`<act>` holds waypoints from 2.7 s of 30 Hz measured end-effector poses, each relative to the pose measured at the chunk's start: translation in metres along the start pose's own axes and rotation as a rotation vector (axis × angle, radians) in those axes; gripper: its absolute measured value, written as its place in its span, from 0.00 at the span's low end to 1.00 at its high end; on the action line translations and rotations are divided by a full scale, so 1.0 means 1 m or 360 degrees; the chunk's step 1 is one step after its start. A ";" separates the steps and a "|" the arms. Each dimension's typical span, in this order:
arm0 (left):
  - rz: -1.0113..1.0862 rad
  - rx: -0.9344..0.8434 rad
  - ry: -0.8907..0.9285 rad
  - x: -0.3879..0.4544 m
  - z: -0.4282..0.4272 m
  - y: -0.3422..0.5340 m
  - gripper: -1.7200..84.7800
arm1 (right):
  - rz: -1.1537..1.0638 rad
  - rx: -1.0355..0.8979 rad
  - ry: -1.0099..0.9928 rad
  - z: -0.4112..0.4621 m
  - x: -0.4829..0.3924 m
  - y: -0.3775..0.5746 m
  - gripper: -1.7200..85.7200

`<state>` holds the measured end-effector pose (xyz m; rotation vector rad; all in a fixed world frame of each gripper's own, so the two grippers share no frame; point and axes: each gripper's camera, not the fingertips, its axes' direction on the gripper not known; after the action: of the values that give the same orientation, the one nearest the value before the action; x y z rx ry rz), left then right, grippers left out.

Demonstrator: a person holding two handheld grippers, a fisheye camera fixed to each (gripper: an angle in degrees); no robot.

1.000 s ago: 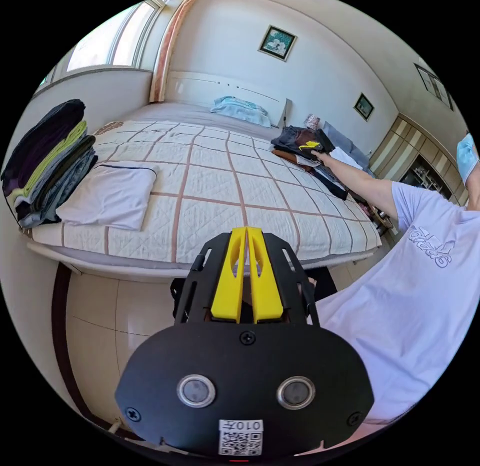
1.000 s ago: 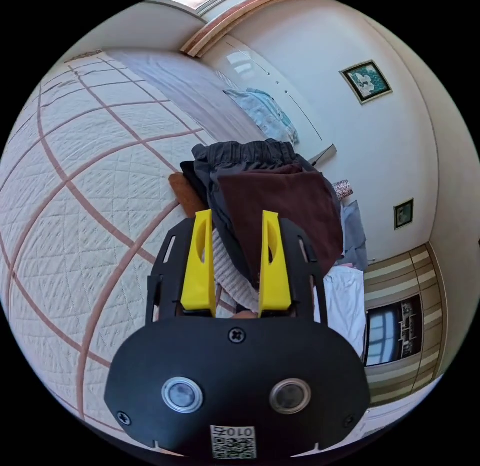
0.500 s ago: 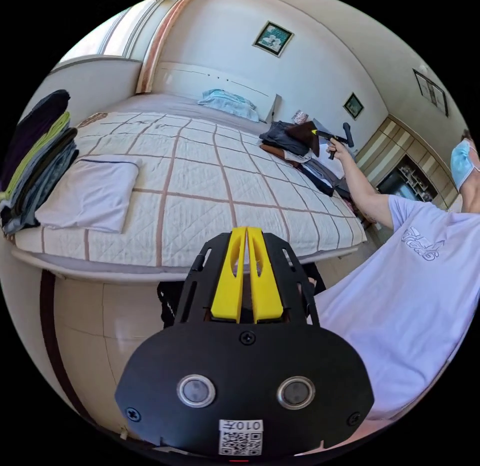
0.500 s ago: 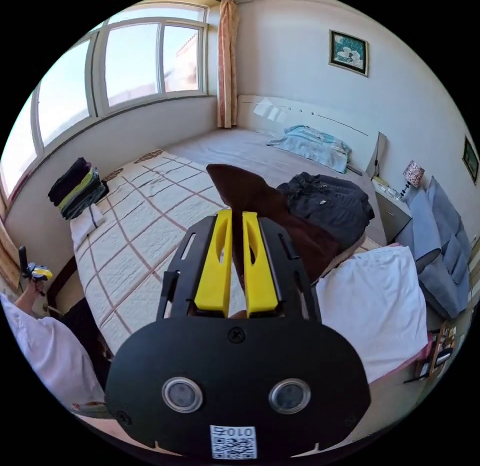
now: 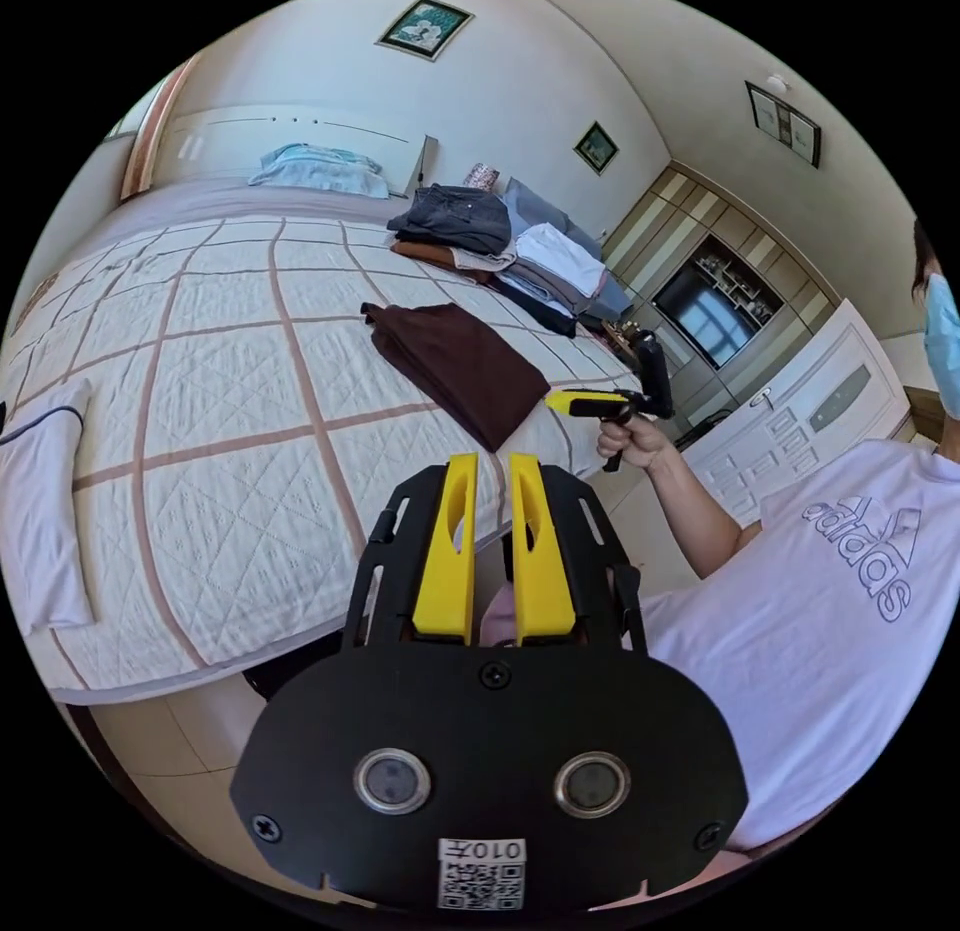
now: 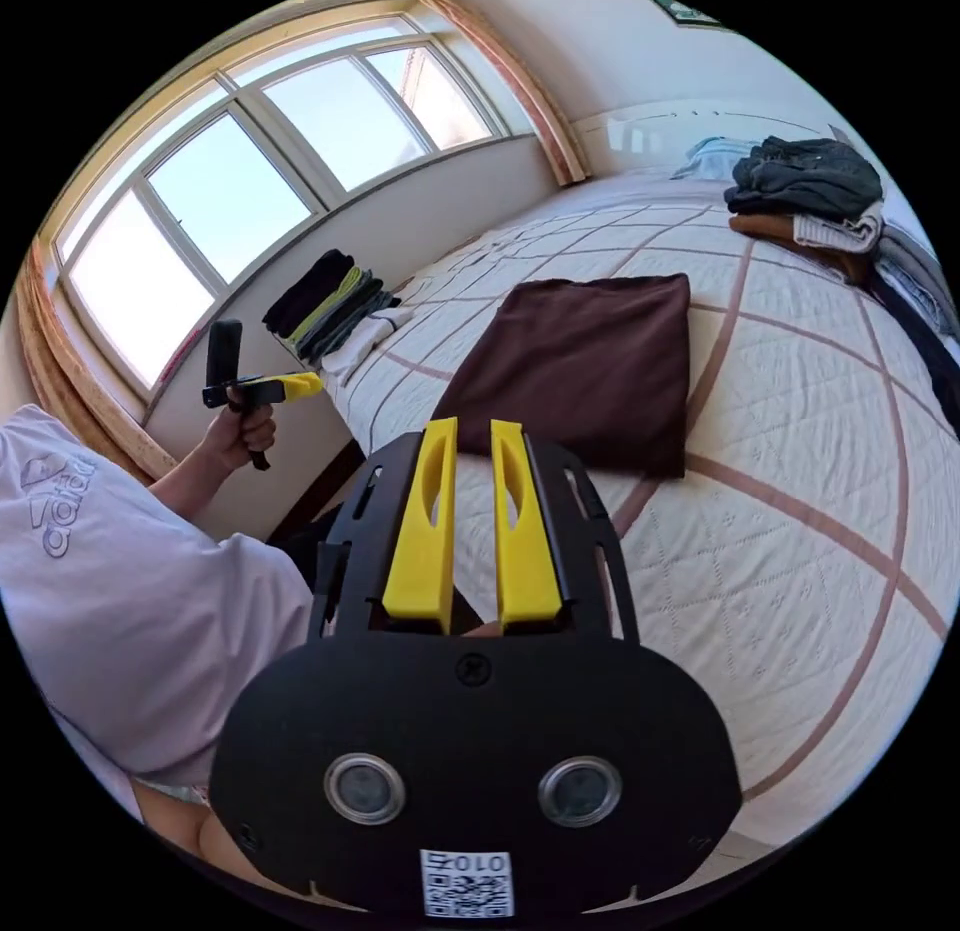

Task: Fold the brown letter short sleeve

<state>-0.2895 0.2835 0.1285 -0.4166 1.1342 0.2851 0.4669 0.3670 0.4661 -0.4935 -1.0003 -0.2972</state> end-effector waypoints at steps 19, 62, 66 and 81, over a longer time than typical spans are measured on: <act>-0.0629 -0.0291 -0.0189 -0.104 0.174 -0.186 0.13 | 0.0269 0.0250 0.0320 -0.091 0.042 0.106 0.10; 0.1701 -0.0515 -0.0324 0.129 0.155 -0.028 0.12 | 0.0762 0.0183 -0.0202 -0.073 0.105 0.140 0.07; 0.1605 -0.0585 -0.0063 0.103 0.139 -0.060 0.10 | 0.0796 0.0156 -0.0263 -0.072 0.105 0.150 0.07; -0.0399 0.0182 0.0313 -0.138 -0.010 -0.142 0.06 | 0.0669 0.0043 0.0116 -0.121 0.090 0.048 0.06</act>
<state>-0.2921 0.1512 0.2762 -0.4873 1.2687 -0.0414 0.6233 0.3434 0.4768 -0.6494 -0.8059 0.0741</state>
